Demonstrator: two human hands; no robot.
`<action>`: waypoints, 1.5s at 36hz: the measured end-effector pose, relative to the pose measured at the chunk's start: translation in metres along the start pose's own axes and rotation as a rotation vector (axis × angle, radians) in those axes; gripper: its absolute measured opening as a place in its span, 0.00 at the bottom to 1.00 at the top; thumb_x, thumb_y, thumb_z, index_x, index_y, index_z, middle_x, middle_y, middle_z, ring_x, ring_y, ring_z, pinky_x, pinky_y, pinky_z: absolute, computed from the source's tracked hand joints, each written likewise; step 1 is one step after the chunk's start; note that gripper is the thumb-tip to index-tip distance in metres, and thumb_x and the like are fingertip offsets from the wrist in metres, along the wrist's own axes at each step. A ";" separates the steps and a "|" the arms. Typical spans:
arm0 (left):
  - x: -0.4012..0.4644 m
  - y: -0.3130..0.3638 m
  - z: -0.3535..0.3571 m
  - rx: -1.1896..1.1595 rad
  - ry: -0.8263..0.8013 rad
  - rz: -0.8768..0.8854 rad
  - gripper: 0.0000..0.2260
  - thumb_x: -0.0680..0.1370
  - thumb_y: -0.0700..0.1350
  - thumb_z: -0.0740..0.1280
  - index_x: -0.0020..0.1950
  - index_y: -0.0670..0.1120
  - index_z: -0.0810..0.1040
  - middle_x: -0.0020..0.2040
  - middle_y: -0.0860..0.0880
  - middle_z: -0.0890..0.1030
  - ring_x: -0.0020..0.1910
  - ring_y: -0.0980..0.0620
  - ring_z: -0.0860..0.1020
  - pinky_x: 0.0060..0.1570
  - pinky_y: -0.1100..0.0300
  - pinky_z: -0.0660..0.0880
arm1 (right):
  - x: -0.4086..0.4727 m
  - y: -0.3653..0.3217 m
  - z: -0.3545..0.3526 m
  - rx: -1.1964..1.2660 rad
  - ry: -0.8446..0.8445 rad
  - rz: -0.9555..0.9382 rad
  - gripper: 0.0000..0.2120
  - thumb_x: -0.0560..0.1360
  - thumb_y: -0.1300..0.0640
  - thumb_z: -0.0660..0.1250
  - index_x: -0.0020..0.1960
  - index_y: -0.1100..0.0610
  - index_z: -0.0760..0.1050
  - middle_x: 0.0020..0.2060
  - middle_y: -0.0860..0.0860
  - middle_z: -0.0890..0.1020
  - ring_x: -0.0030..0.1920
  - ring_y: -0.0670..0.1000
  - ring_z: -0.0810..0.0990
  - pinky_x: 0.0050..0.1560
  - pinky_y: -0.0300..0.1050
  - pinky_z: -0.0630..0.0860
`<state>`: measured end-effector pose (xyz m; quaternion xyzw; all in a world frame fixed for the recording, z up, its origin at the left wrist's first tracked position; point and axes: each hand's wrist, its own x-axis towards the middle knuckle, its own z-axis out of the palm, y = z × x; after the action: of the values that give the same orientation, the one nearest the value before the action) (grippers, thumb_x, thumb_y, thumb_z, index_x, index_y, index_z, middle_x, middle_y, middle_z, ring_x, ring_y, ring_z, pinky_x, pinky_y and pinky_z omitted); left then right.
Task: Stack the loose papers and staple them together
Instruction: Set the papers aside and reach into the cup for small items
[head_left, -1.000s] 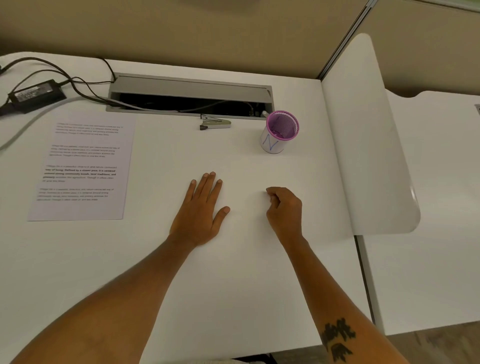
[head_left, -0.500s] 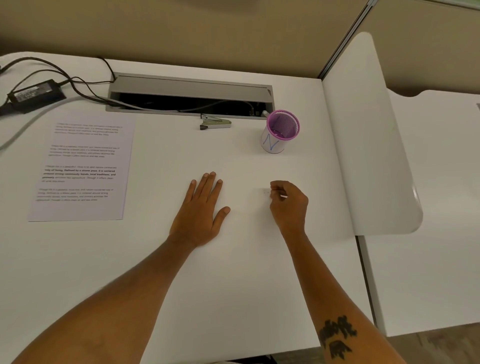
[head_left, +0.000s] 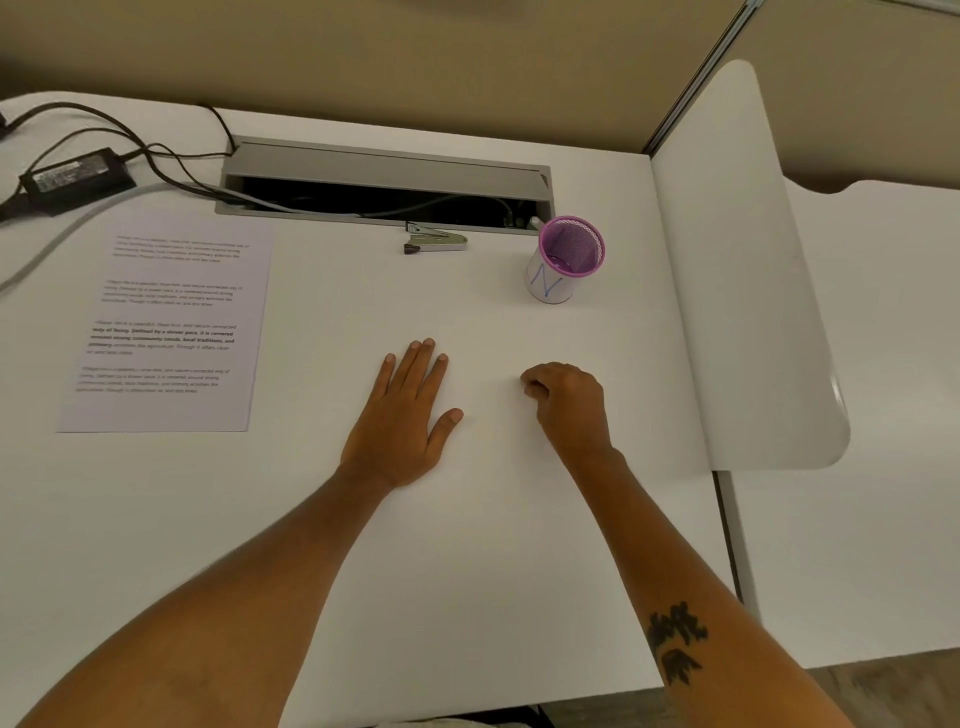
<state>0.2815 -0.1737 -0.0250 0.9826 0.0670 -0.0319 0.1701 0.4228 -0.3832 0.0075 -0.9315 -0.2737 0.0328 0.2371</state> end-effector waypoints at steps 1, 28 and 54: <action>0.000 0.000 0.000 -0.002 0.001 0.000 0.34 0.87 0.63 0.46 0.88 0.45 0.52 0.89 0.44 0.50 0.88 0.45 0.47 0.86 0.41 0.51 | 0.001 0.001 0.000 -0.008 -0.004 -0.011 0.10 0.72 0.72 0.72 0.47 0.59 0.86 0.40 0.52 0.88 0.41 0.54 0.85 0.44 0.43 0.79; 0.000 -0.001 0.001 -0.013 -0.003 -0.003 0.34 0.87 0.64 0.46 0.88 0.45 0.52 0.89 0.44 0.50 0.88 0.46 0.46 0.86 0.42 0.51 | 0.006 -0.007 0.010 0.188 0.054 0.214 0.20 0.65 0.80 0.60 0.49 0.63 0.79 0.45 0.55 0.82 0.46 0.54 0.78 0.47 0.39 0.73; 0.000 -0.001 0.000 -0.040 0.007 0.010 0.34 0.87 0.63 0.46 0.88 0.44 0.53 0.89 0.44 0.51 0.88 0.46 0.47 0.86 0.41 0.51 | 0.164 -0.017 -0.107 0.280 0.131 0.411 0.05 0.72 0.61 0.79 0.46 0.55 0.85 0.47 0.50 0.87 0.50 0.51 0.85 0.53 0.47 0.86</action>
<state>0.2817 -0.1728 -0.0250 0.9795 0.0631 -0.0262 0.1896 0.5740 -0.3295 0.1210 -0.9259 -0.0556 0.0576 0.3691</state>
